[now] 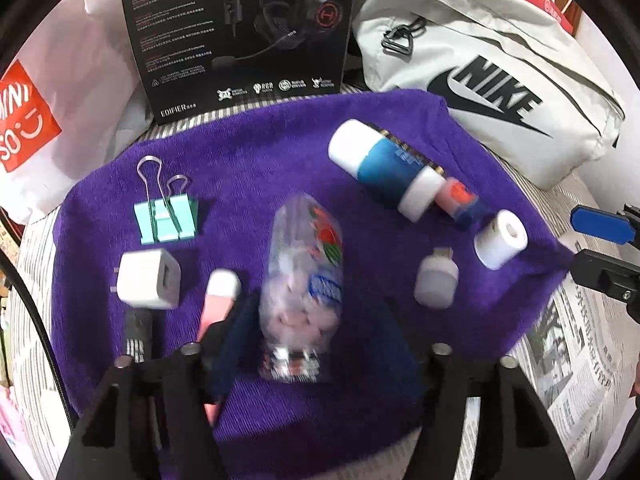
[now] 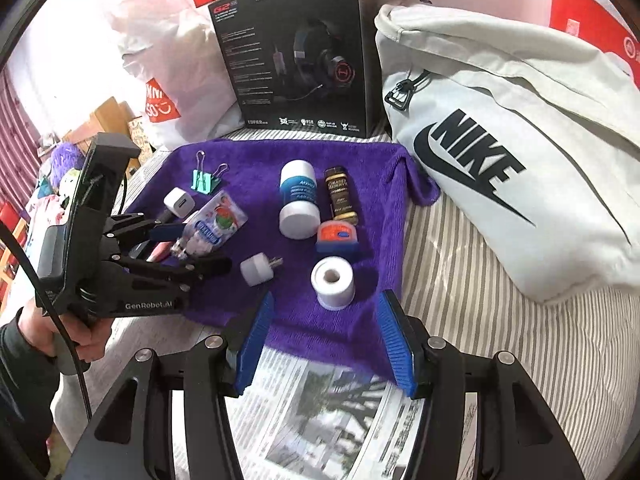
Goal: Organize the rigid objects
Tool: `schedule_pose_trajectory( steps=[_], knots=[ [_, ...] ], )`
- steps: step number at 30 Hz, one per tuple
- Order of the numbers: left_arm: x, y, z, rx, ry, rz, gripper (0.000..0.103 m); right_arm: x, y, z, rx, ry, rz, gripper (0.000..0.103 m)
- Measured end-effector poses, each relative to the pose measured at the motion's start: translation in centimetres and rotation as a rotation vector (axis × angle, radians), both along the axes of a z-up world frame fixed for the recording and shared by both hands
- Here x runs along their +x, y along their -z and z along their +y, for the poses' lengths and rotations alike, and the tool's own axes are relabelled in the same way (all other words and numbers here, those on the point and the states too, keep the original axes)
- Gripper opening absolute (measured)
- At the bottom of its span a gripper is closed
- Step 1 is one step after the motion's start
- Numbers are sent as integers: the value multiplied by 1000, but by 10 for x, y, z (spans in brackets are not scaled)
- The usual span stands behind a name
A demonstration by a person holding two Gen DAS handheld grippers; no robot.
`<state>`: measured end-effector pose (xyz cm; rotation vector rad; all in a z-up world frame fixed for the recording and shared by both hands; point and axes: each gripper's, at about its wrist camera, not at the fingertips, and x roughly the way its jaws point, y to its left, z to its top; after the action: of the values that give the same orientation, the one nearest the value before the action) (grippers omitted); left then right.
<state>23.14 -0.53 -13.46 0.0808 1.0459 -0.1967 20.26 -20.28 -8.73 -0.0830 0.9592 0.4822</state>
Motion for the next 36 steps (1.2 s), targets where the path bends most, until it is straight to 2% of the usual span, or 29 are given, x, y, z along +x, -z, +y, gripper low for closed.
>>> schedule_pose_trajectory(
  steps=[2,5,10,11,13,17,19,21,23,25,31,36],
  knots=[
    [-8,-1,-1,4,-7,9,66,-11,-4,0,-13,5,-10,55],
    [-19,-7,7,-52,-40,22,68,-24,-10,-1,-15,23,-28,64],
    [-51,-31,17,-62,-89,-18,95,-49,-25,-4,-17,73,-74,80],
    [-58,-36,18,-59,-96,-23,97,-53,-28,-5,-7,80,-76,81],
    [-74,-45,20,-43,-119,-33,100,-61,-33,-6,19,101,-66,90],
    [-104,-62,20,34,-176,-61,101,-77,-40,-5,44,141,-57,97],
    [-119,-68,20,45,-193,-79,101,-83,-40,-4,40,163,-44,97],
    [-135,-76,21,38,-207,-93,101,-90,-39,-4,37,181,-26,97],
    [-148,-83,21,25,-212,-98,101,-97,-37,-4,8,210,-2,103],
    [-158,-91,19,19,-218,-111,101,-104,-35,-4,-42,233,30,103],
    [-186,-112,16,1,-241,-133,101,-132,-51,-13,-42,251,3,103],
    [-199,-116,12,1,-250,-136,101,-153,-65,-18,-32,273,-23,103]
  ],
)
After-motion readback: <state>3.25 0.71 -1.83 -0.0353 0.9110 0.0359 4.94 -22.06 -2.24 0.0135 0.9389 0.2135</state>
